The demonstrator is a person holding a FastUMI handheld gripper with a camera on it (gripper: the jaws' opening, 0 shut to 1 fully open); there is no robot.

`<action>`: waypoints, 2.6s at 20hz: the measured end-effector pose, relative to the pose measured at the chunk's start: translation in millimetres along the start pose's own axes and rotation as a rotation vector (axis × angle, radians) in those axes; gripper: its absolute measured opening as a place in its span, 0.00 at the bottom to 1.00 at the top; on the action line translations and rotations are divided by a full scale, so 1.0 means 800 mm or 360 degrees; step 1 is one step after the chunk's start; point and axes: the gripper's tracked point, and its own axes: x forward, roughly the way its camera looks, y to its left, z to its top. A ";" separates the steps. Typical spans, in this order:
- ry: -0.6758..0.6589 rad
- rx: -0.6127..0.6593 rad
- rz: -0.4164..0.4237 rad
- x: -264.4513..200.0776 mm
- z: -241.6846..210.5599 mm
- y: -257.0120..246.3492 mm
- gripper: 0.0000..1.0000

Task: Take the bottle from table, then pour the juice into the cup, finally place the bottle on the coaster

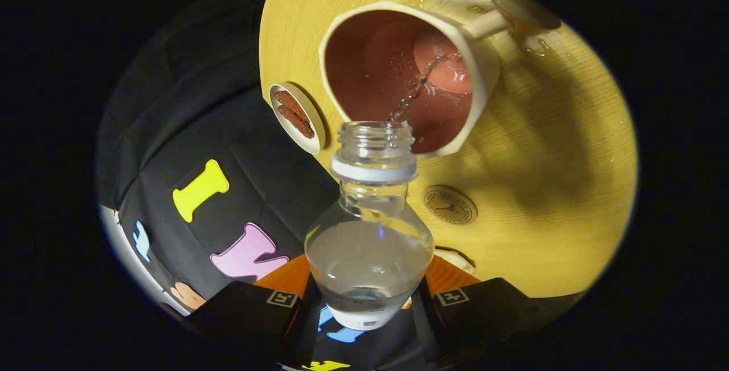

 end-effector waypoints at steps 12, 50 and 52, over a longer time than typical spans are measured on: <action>-0.0022 0.0354 0.0030 -0.006 0.009 0.039 0.72; 0.0074 0.0591 0.0043 -0.026 -0.011 0.079 0.72; 0.0060 0.0600 0.0053 -0.025 -0.007 0.083 0.72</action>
